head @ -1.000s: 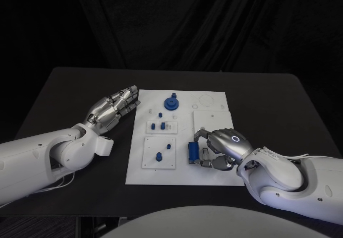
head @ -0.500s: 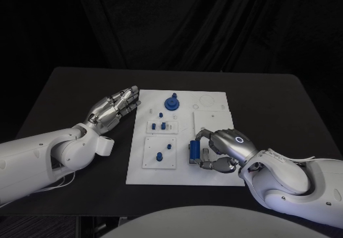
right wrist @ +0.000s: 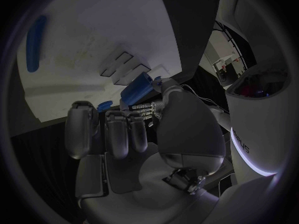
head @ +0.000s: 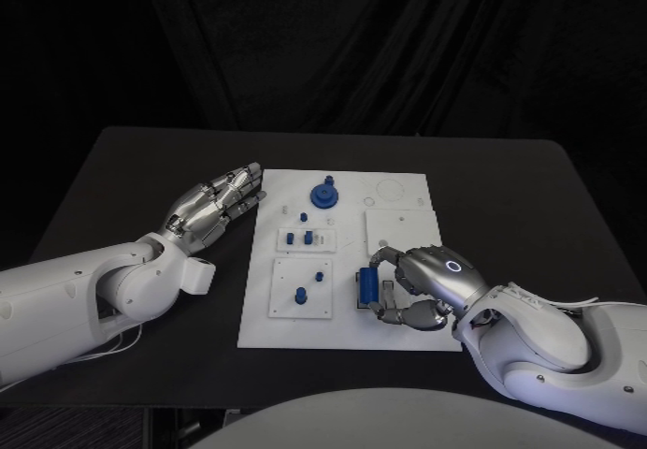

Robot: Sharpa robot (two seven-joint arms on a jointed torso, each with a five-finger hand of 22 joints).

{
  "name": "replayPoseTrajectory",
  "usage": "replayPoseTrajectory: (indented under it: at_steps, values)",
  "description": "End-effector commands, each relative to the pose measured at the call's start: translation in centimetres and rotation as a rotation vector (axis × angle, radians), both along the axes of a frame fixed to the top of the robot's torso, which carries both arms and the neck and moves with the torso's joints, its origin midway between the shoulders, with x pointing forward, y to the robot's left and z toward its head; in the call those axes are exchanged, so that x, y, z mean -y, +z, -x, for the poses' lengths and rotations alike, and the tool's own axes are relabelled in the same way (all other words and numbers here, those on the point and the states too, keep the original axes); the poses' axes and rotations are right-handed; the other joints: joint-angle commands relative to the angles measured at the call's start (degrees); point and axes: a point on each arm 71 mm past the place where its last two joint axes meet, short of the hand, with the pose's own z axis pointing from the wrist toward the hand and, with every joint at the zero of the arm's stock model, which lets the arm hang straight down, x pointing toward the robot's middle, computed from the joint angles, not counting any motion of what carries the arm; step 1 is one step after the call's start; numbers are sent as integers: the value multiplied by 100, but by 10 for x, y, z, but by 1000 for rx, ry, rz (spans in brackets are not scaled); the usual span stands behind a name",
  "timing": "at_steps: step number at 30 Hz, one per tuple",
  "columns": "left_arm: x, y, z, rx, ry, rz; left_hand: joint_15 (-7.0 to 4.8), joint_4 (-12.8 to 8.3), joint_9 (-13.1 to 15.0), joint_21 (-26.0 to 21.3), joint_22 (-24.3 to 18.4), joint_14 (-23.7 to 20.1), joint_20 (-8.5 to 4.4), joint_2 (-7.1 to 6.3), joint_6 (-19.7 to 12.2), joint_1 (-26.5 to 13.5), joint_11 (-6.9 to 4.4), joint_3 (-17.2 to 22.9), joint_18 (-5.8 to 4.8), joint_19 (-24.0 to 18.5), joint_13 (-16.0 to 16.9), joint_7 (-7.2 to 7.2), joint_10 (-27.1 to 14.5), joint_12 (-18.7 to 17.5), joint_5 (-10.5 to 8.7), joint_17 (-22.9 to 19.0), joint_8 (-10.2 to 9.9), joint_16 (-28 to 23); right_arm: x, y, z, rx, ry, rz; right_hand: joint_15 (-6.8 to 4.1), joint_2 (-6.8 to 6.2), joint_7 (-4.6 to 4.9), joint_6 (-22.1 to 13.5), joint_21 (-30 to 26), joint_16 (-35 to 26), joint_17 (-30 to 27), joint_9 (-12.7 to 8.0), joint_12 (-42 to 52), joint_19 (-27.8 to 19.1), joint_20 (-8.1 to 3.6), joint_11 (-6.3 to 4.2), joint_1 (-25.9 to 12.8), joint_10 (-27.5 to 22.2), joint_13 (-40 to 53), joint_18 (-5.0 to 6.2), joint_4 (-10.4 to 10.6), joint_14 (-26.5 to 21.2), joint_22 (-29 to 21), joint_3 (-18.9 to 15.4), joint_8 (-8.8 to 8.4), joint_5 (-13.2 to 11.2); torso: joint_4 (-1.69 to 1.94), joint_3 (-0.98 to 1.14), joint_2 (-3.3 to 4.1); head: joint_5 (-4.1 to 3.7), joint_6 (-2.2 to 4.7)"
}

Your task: Assemble the parts on the task board

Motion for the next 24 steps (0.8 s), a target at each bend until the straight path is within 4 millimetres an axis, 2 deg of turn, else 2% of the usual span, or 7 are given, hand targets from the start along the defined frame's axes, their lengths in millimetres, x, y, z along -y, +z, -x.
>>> replayPoseTrajectory:
  at_steps: [1, 3, 11, 14, 20, 23, 24]
  values:
    - [2, 0, 1, 2, -10, 17, 41, 28, 7, 29, 4, 8, 40, 21, 54, 22, 26, 19, -19, 14, 10, 231, 16, 40, -18, -8, 39, -21, 1, -4, 0, -33, -14, 47, -29, -2, -214, 124, -51, -47, 1129, -54, 15, 56, -26, 0, -55, 596, 1509, 69, 139, 525, 1118, 83, -49, -219, -3, -4, -3, 11, 0]
    - [2, 0, 1, 1, -11, 16, 43, 27, 8, 30, 5, 9, 41, 22, 64, 20, 28, 19, -20, 14, 12, 234, 22, 50, -15, -8, 42, -21, 1, -5, 0, -36, -16, 53, -25, 10, -212, 100, -54, -45, 1134, -85, 15, 56, -22, 4, -48, 596, 1509, 69, 137, 527, 1118, 54, -54, -347, 0, -7, -4, 11, 0]
    - [3, -1, 1, -3, -15, 17, 45, 26, 12, 28, 0, 8, 42, 22, 89, 18, 28, 20, -21, 12, 12, 245, 27, 53, -10, -8, 48, -21, 1, -8, -2, -50, -24, 79, -16, 32, -193, 14, -61, -47, 1132, -155, 15, 57, -14, 16, -32, 596, 1509, 69, 140, 527, 1118, -20, -83, -553, 20, -2, 12, -15, 0]
    - [3, -1, 1, -3, -15, 17, 45, 26, 12, 28, 0, 8, 42, 22, 89, 18, 28, 20, -21, 12, 12, 245, 27, 53, -10, -8, 48, -21, 1, -9, -3, -51, -24, 83, -14, 35, -192, -2, -67, -45, 1135, -168, 15, 55, -12, 18, -30, 596, 1509, 71, 141, 528, 1116, -36, -89, -592, 18, -2, 17, -6, 0]
    - [3, -2, 1, -5, -16, 17, 46, 25, 14, 29, 2, 8, 42, 22, 110, 17, 27, 22, -22, 13, 12, 255, 29, 54, -8, -8, 53, -21, 0, -11, -5, -53, -23, 90, -8, 67, -189, -46, -93, -61, 1108, -242, 15, 47, -5, 23, -39, 596, 1509, 76, 144, 522, 1110, -156, -105, -866, 10, -6, 11, 4, 0]
    - [3, -2, 2, -7, -19, 17, 46, 23, 16, 29, 1, 8, 43, 23, 124, 18, 27, 24, -23, 13, 12, 262, 31, 55, -4, -8, 57, -21, -1, -12, -6, -55, -24, 96, -2, 86, -183, -74, -157, -92, 1055, -333, 15, 23, 0, 29, -35, 596, 1509, 89, 143, 509, 1092, -338, -122, -1341, 14, -8, 9, -2, 0]
    - [3, -2, 2, -8, -19, 18, 46, 23, 16, 29, 1, 8, 43, 23, 124, 18, 27, 24, -23, 13, 12, 262, 31, 55, -4, -8, 57, -21, -1, -12, -6, -55, -24, 96, 4, 97, -171, -104, -183, -104, 1036, -379, 15, 12, 4, 38, -27, 596, 1509, 93, 146, 504, 1085, -442, -144, -1728, 14, -9, 8, -2, 0]
